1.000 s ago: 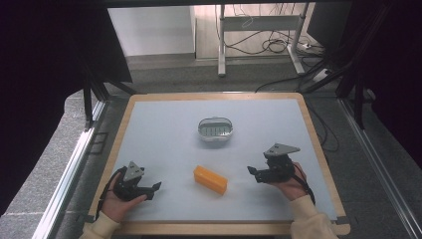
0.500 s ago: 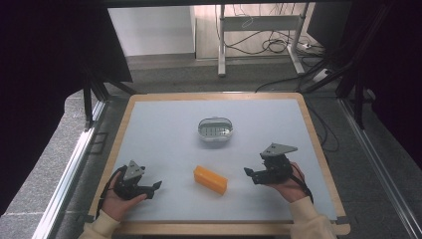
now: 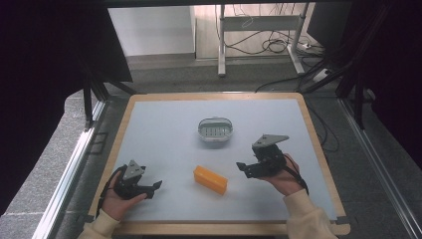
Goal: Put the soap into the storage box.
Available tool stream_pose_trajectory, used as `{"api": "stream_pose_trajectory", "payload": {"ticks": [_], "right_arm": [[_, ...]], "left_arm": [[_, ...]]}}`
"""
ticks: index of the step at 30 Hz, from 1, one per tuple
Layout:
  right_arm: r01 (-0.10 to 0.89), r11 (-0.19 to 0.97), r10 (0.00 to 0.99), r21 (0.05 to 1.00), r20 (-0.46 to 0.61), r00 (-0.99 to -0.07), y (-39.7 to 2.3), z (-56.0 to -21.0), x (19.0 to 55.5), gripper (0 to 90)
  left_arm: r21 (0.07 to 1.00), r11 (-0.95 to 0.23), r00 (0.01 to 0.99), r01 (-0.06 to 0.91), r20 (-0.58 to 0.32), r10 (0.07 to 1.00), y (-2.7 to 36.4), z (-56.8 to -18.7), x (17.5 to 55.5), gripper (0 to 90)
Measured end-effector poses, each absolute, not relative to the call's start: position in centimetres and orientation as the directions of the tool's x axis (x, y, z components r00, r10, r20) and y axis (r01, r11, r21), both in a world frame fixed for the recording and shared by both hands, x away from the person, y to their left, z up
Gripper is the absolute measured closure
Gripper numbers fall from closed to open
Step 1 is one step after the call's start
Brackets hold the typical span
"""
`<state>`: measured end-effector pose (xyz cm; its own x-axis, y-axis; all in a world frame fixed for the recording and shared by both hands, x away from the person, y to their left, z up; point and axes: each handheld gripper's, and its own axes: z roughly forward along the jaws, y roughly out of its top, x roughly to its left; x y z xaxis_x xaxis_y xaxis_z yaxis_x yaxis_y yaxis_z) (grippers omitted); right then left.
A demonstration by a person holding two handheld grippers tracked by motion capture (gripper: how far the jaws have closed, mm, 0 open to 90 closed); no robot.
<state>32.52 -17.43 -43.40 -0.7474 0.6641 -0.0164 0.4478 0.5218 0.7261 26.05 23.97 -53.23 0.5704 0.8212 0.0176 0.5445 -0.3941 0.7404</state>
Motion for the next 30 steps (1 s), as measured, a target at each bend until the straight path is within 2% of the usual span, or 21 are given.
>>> {"api": "stream_pose_trajectory", "payload": {"ticks": [11, 18, 30], "right_arm": [[0.381, 0.556, 0.626, 0.739, -0.071, -0.777, -15.8, -41.2, 33.0, 21.3], [0.377, 0.59, 0.596, 0.714, -0.07, -0.8, -13.6, -41.6, 33.2, 21.2], [0.365, 0.612, 0.571, 0.702, -0.072, -0.818, -12.3, -42.0, 33.4, 22.7]], "left_arm": [[0.742, -0.397, 0.57, 0.54, 0.025, 0.822, 23.7, -53.2, 26.0, 18.0], [0.742, -0.396, 0.569, 0.541, 0.024, 0.822, 23.8, -53.2, 26.1, 18.1], [0.743, -0.396, 0.571, 0.54, 0.023, 0.821, 23.8, -53.2, 26.0, 18.1]]}}
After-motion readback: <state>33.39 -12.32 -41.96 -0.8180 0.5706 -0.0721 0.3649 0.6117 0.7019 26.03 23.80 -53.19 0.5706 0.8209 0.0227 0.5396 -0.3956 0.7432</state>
